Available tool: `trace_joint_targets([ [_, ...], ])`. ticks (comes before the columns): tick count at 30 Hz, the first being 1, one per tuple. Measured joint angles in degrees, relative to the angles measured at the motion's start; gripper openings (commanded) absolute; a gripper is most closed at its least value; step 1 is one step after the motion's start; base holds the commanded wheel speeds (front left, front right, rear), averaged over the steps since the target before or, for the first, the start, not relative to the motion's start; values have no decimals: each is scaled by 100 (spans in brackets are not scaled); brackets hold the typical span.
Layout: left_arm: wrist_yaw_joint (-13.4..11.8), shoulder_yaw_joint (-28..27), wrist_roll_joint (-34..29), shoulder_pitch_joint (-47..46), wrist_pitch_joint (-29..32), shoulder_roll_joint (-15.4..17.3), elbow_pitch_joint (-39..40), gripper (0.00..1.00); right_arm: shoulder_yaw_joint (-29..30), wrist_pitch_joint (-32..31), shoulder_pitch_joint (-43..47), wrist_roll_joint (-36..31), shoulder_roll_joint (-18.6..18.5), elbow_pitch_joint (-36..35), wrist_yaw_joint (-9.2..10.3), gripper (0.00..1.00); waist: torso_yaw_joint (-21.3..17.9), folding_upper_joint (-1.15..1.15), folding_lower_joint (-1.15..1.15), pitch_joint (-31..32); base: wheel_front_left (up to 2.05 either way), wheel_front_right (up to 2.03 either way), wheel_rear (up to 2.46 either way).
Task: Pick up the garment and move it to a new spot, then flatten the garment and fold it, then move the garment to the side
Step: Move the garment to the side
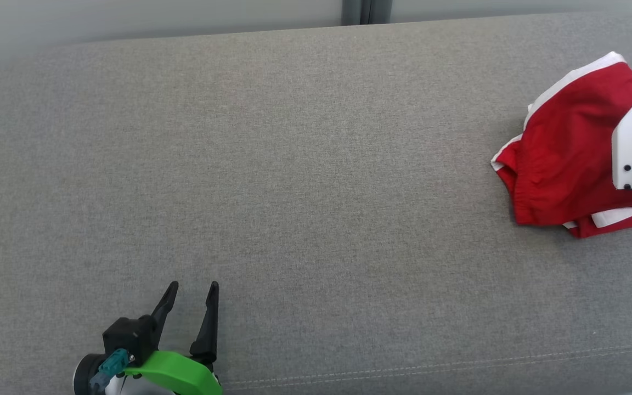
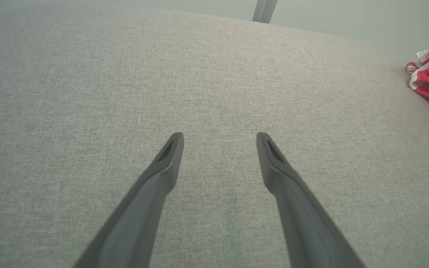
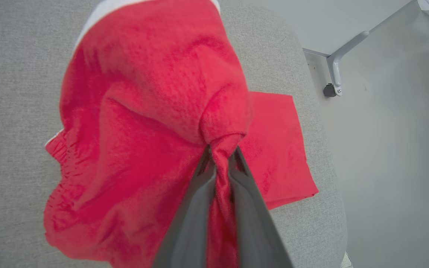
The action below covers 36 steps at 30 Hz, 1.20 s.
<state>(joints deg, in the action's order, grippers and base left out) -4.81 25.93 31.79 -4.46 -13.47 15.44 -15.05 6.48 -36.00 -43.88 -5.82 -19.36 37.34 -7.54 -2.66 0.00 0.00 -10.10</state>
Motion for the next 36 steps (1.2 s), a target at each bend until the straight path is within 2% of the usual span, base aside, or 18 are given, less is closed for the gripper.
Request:
trace_joint_targets([
  [7,-32,10,-25,-65,80,121,113,100,864,-8,298,-381,-40,-394,0,0,106,0,0,-163,0,0,0],
  [19,-109,37,-142,-225,226,326,385,100,2401,876,322,-1648,314,-132,0,2,335,0,0,-595,0,0,0],
  [20,-118,40,-160,-237,230,337,401,100,2491,964,303,-1756,324,-110,0,28,363,0,0,-626,0,0,0],
  [21,-126,45,-168,-257,232,359,442,100,2728,1180,243,-1956,342,-93,0,100,423,0,0,-681,0,0,0],
  [24,-172,55,-225,-297,230,389,534,100,3033,1553,124,-2272,389,-10,0,100,520,0,0,-765,0,0,0],
  [28,-166,92,-277,-331,152,383,576,100,3163,2006,92,-2315,502,97,0,100,578,0,0,-740,0,0,0],
  [33,-149,46,-279,-374,21,323,546,100,3219,2544,229,-1735,710,310,0,100,629,0,0,-557,0,0,0],
  [36,-238,-33,-267,-369,-16,293,495,100,3175,2770,357,-1412,806,322,1,100,640,0,0,-458,0,0,0],
])
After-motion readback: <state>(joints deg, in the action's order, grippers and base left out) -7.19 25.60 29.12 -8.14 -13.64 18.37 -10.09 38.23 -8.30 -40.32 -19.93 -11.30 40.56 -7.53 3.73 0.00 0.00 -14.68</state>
